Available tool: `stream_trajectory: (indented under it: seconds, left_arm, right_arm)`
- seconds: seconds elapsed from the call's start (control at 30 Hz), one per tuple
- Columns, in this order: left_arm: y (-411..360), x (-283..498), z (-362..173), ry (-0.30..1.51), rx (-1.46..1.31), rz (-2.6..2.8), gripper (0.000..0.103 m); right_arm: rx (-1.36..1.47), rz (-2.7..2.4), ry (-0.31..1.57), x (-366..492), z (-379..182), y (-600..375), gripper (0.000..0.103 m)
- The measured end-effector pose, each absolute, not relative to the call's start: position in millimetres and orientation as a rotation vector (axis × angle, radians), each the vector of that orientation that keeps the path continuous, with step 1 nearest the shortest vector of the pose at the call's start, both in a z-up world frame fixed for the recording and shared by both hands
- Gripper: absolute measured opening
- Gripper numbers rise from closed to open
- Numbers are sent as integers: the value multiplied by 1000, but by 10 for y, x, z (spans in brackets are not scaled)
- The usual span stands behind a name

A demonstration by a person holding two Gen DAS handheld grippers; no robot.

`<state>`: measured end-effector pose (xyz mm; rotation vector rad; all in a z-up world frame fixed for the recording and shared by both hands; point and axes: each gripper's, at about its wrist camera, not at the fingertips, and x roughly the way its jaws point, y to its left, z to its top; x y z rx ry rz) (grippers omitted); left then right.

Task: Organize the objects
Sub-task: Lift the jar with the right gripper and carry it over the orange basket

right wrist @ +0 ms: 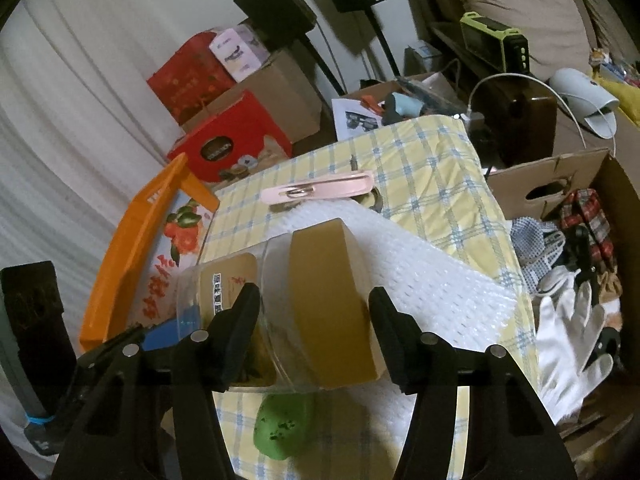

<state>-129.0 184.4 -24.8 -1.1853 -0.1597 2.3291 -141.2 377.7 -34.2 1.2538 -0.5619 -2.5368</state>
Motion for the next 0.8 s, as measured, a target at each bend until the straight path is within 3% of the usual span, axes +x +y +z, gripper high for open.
stream_trajectory:
  seconds: [0.43,0.8]
  left_arm:
    - [1181,-1036,682,-153,-1024,2477,50]
    - [303,-1278,1000,-129,-1032,2604,50]
  right_arm:
    - [1122,-2511,-439,-1247,518,3137,58]
    - [1117,-2394,-406,-1661,756,2191,58]
